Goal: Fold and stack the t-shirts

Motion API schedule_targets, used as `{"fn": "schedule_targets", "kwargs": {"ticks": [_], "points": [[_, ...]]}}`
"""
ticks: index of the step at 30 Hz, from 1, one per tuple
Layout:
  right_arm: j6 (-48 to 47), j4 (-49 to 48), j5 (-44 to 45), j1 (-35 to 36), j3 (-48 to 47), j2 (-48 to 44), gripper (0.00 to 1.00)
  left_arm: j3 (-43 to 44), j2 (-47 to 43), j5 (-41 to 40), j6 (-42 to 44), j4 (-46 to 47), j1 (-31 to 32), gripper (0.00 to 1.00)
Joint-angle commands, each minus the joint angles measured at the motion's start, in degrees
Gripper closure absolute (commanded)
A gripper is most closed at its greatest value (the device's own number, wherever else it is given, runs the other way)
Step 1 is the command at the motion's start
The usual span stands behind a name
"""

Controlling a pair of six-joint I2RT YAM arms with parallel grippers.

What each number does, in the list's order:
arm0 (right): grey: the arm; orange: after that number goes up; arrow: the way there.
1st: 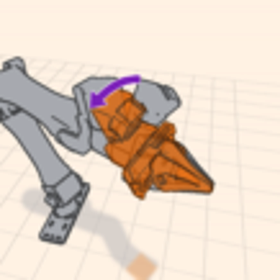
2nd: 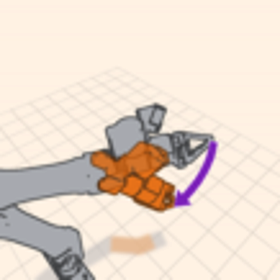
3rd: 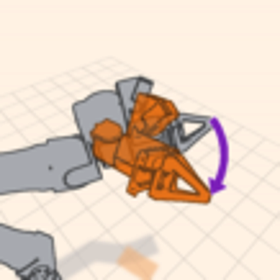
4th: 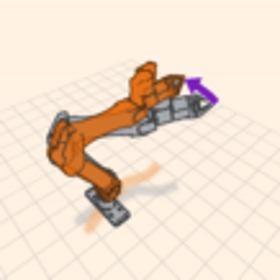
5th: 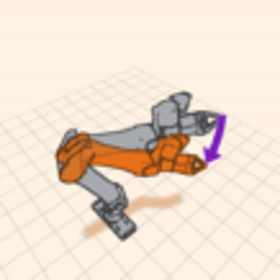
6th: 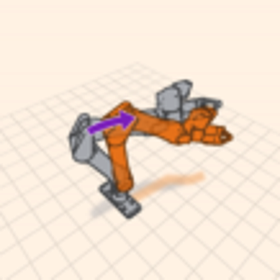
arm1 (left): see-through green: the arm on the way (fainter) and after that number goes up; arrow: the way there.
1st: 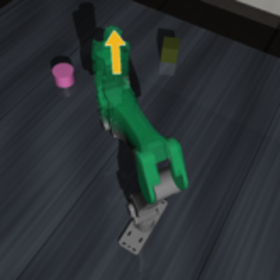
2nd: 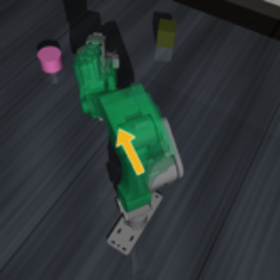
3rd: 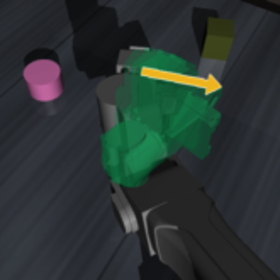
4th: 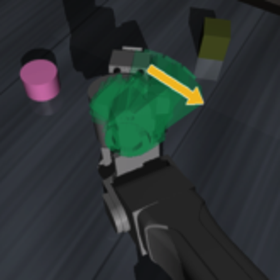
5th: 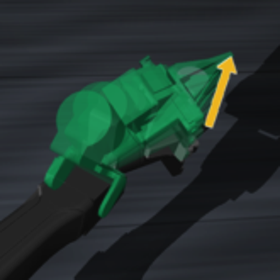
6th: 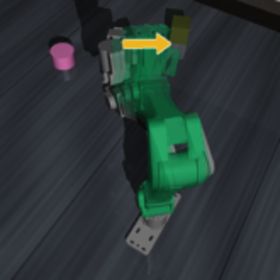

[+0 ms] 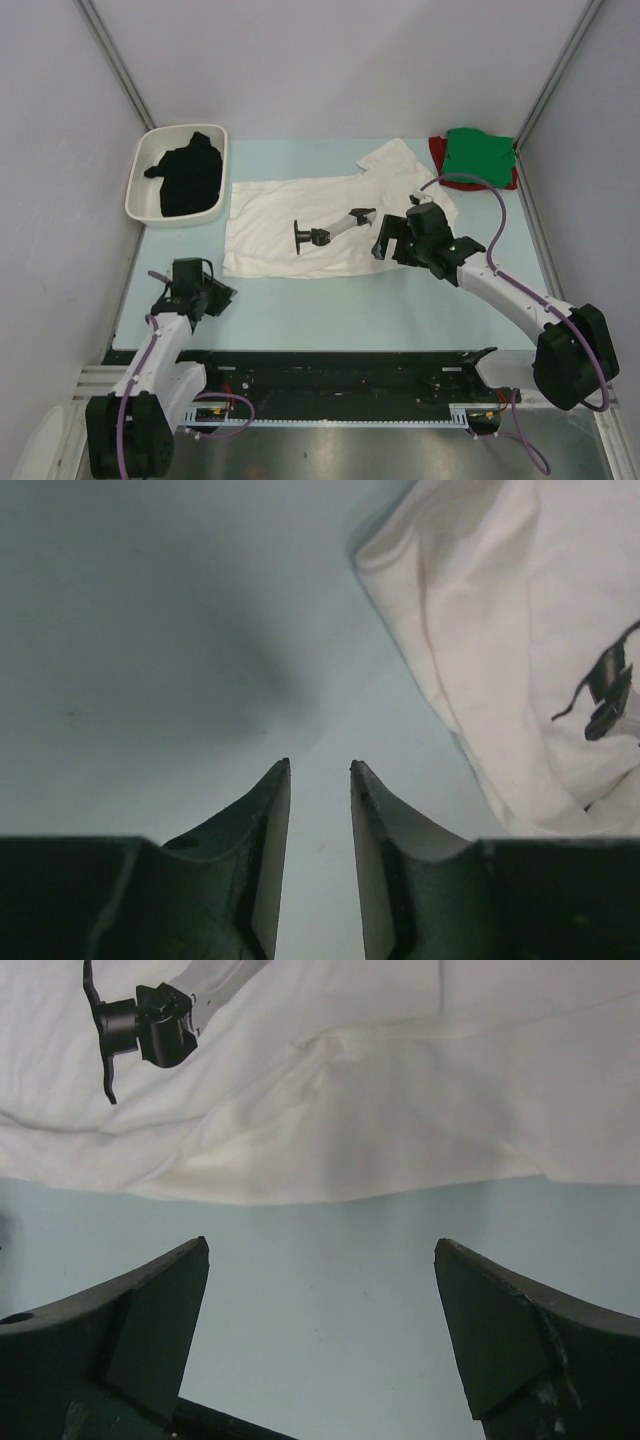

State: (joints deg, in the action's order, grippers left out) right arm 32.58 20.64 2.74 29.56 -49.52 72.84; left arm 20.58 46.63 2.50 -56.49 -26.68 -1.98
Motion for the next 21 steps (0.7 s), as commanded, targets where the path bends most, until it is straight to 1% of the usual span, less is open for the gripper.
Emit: {"fn": "schedule_targets", "kwargs": {"ticks": [1, 2, 7, 10, 11, 14, 21], "points": [[0.5, -2.6, 1.3, 0.2, 0.4, -2.0, 0.0, -0.1, 5.7, -5.2, -2.8, 3.9, 0.2, 0.7], [0.4, -2.6, 1.3, 0.2, 0.6, -2.4, 0.0, -0.1, 6.6, -5.7, -3.4, 4.8, 0.2, 0.73], [-0.6, -3.2, 1.8, 0.0, 1.8, -4.5, 0.0, 0.5, 11.6, -7.4, -4.5, 7.2, 0.3, 0.74], [-0.8, -3.7, 0.6, -1.2, 2.8, -5.1, 0.0, 1.2, 14.0, -7.7, -4.9, 8.1, 0.2, 0.7], [-0.9, -4.0, 0.2, -1.4, 3.0, -5.2, 0.0, 1.6, 14.4, -7.8, -4.9, 8.6, 0.2, 0.66], [-1.2, -5.0, -1.2, -2.7, 4.2, -5.5, 0.0, 2.0, 16.0, -8.2, -5.1, 9.7, 0.2, 0.59], [-1.6, -6.6, -3.6, -4.9, 5.7, -5.4, 0.0, 3.3, 20.9, -8.1, -5.6, 11.6, 0.2, 0.59]]}}
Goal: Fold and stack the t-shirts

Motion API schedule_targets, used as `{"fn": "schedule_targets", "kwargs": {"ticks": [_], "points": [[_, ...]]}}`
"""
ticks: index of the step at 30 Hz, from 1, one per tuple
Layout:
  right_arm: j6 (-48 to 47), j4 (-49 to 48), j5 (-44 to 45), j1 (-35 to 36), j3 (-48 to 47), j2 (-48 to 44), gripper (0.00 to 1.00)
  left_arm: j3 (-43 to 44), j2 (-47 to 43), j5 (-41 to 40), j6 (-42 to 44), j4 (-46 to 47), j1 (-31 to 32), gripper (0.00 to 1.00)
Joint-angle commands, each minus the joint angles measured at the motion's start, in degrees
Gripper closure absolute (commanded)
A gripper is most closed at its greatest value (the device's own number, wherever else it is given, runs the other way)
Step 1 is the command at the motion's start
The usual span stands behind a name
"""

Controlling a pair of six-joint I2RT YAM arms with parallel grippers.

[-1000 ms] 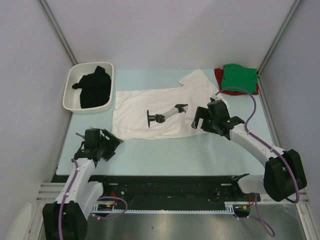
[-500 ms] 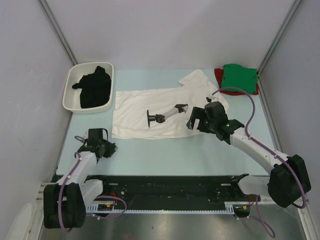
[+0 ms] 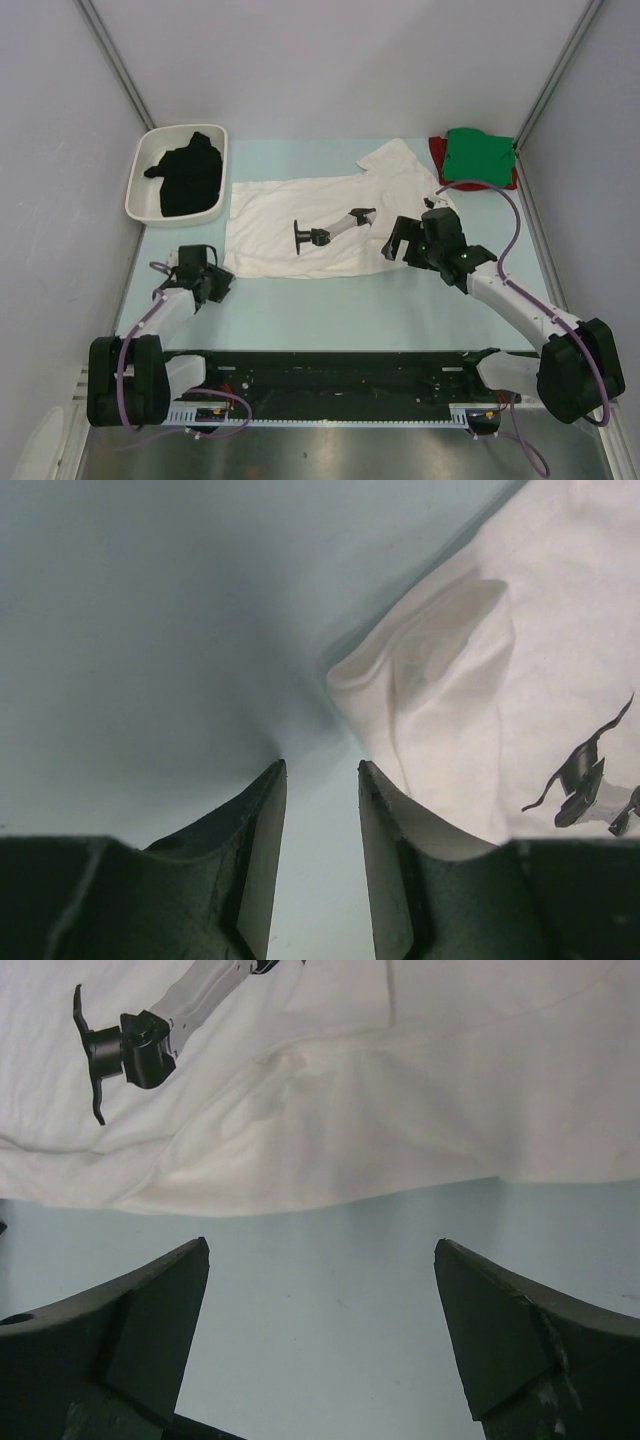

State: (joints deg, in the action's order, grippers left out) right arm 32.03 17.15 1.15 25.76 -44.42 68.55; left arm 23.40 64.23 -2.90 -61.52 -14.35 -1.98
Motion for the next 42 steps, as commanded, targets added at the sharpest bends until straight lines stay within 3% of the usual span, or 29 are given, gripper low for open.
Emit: {"fn": "schedule_targets", "kwargs": {"ticks": [1, 13, 15, 16, 19, 29, 36, 42], "points": [[-1.2, -3.3, -2.4, -1.1, 1.0, -1.2, 0.0, 0.9, 3.8, -3.0, -0.7, -0.4, 0.2, 0.59], [-1.6, -4.1, -4.1, -3.3, 2.3, -1.6, 0.0, 2.1, 10.5, -3.4, -0.6, 1.9, 0.3, 0.6], [-1.7, -3.9, -4.2, -3.3, 2.5, -1.7, 0.0, 1.7, 11.1, -2.7, -0.3, 2.7, 0.3, 0.66], [-1.8, -3.8, -4.4, -3.5, 2.6, -1.8, 0.0, 1.5, 11.2, -2.7, -0.3, 2.9, 0.4, 0.79], [-1.8, -3.7, -4.4, -3.7, 3.0, -1.8, 0.0, 1.1, 11.0, -3.2, -0.2, 3.3, 0.3, 1.0], [-1.0, 0.3, -1.3, -5.3, 3.9, -3.6, 0.0, 2.2, 10.4, -2.9, 0.9, 2.8, 0.4, 1.0], [4.8, 1.8, -1.1, -17.8, 10.7, -6.1, 0.01, 4.6, 5.0, -2.5, 2.4, -1.4, 0.0, 1.0], [10.0, -1.8, -1.2, -23.9, 15.6, -6.2, 0.02, 3.4, 2.6, -1.4, 4.0, -1.8, -0.7, 1.0]]}}
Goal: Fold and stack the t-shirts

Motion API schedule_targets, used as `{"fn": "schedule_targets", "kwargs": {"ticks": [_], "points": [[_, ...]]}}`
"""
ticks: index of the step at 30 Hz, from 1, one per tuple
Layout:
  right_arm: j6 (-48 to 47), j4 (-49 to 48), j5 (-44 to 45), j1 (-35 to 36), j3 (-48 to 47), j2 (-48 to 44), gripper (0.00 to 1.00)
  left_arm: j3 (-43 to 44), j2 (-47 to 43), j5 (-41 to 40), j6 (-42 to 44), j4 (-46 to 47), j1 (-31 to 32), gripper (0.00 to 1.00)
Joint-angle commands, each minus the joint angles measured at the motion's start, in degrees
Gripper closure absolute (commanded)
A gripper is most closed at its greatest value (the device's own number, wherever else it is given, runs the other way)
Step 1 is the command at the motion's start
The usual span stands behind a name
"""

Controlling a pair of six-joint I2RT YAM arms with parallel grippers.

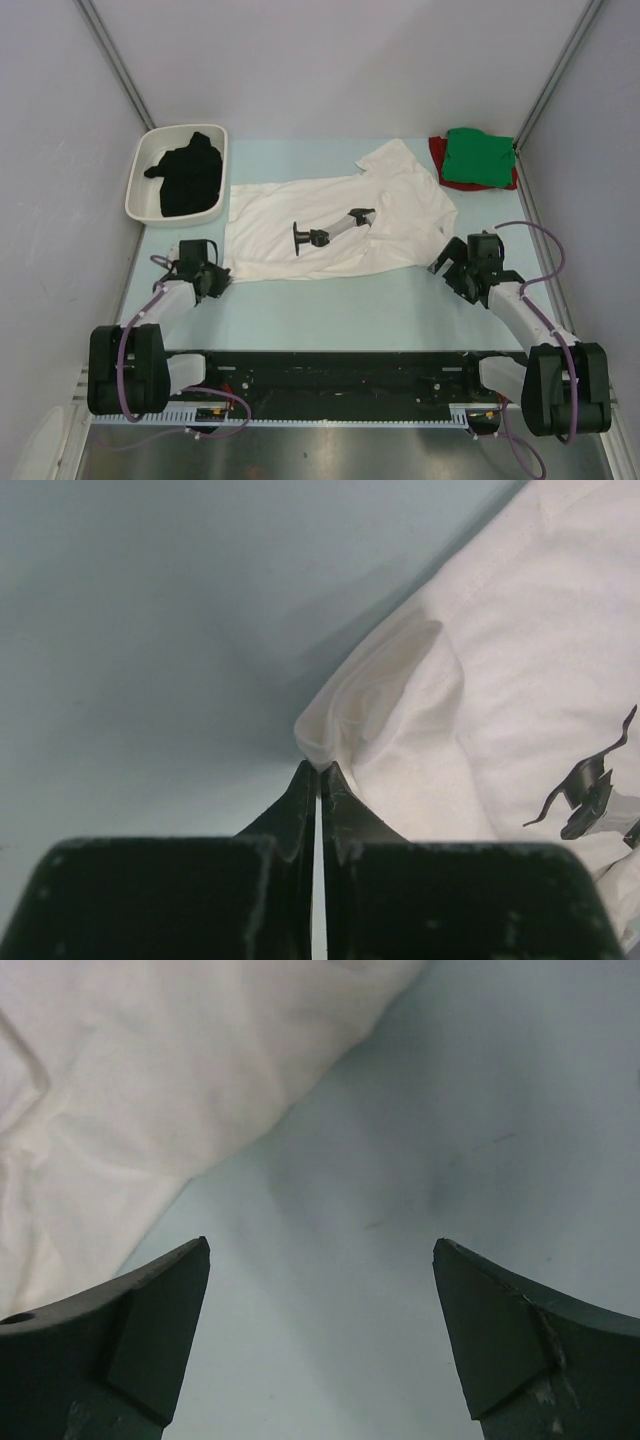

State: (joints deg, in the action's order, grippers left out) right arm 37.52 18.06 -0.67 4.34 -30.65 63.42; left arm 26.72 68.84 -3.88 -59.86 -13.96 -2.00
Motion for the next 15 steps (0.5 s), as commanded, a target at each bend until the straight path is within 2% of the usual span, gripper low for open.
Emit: {"fn": "schedule_targets", "kwargs": {"ticks": [1, 9, 15], "points": [[5.0, -2.9, 0.7, -3.5, 2.1, -1.0, 0.02, -0.2, -2.2, -0.3, 2.5, -2.0, -1.1, 1.0], [10.5, -8.9, 7.6, -8.2, 6.0, -1.2, 0.05, -1.8, -4.3, 1.6, 4.4, -1.5, -3.4, 1.0], [14.2, -15.2, 6.6, -10.0, 6.4, 4.7, 0.13, -1.2, -4.5, 2.9, 5.0, -1.4, -4.1, 1.0]]}}
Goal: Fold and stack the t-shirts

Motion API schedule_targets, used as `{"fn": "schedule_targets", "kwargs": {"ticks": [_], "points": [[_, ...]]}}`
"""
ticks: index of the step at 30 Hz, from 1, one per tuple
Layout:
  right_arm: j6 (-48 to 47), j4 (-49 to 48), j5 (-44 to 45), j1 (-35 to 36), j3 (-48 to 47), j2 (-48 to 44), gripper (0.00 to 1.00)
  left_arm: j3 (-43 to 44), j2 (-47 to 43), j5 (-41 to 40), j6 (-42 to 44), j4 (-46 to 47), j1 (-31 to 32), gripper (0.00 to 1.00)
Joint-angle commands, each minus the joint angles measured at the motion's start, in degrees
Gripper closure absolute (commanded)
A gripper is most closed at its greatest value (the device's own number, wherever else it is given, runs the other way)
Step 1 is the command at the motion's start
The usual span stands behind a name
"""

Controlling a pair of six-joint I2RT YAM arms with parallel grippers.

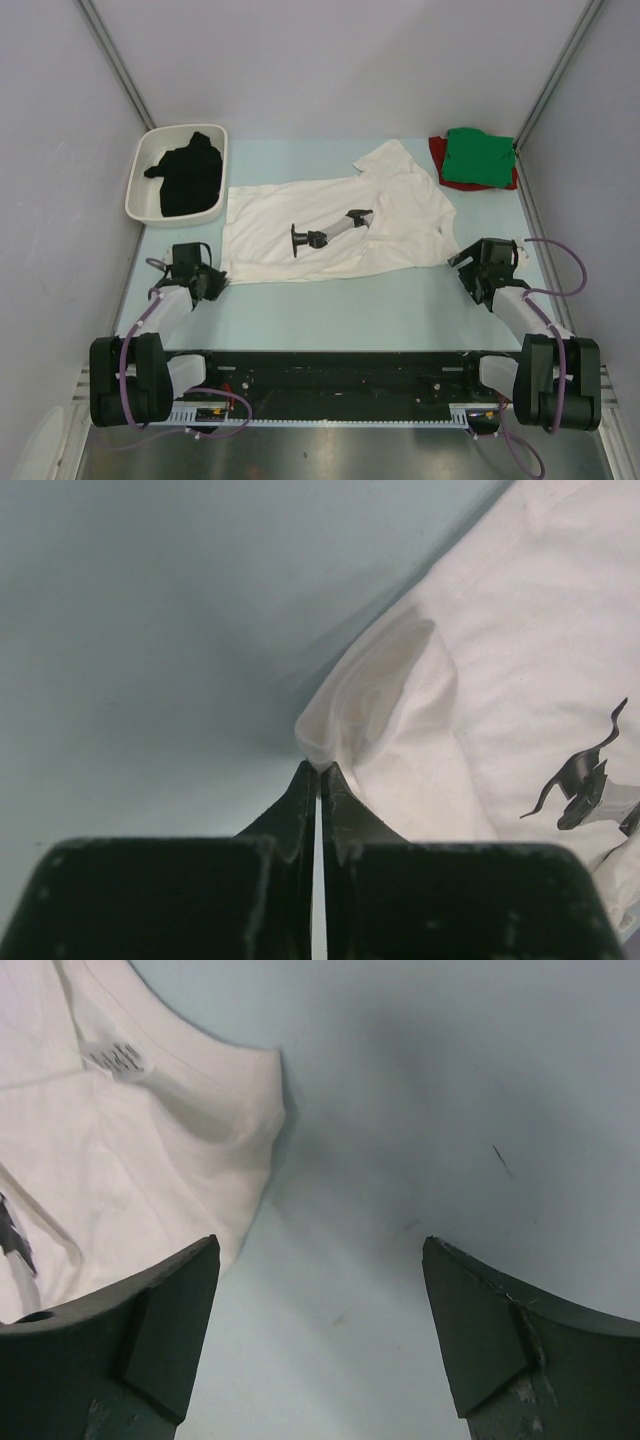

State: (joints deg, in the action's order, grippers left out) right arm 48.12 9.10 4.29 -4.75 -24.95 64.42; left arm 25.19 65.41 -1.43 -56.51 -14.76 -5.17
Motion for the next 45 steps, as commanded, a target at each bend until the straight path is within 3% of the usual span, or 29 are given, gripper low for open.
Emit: {"fn": "schedule_targets", "kwargs": {"ticks": [1, 8, 14, 20, 24, 32, 45], "points": [[4.1, -7.2, 1.5, -1.1, 0.7, 4.5, 0.14, 0.4, -1.0, 0.5, 1.7, -0.6, -1.0, 1.0], [5.7, -14.2, -0.9, -1.8, 0.5, 12.9, 0.28, -0.1, -0.3, 1.0, 2.4, 0.3, -1.4, 1.0], [6.2, -16.5, -0.6, -1.8, -0.1, 17.4, 0.51, -0.1, 0.2, 2.7, 3.1, 0.7, -2.6, 1.0], [6.5, -16.8, -0.7, -1.8, -1.2, 19.5, 0.68, 0.0, 0.3, 3.0, 3.5, 0.9, -3.4, 1.0], [5.8, -15.1, 0.8, -2.2, -2.6, 19.9, 0.99, 0.3, 0.2, 3.5, 4.0, 0.4, -4.0, 1.0], [-0.6, -4.1, 2.6, -6.1, -7.4, 17.1, 1.0, 0.6, -3.3, 3.1, 5.3, -3.9, -4.8, 1.0], [-3.6, 10.4, 9.6, -9.4, -3.6, 1.8, 1.0, -0.6, -16.3, 2.0, 6.2, -15.2, -4.7, 1.0]]}}
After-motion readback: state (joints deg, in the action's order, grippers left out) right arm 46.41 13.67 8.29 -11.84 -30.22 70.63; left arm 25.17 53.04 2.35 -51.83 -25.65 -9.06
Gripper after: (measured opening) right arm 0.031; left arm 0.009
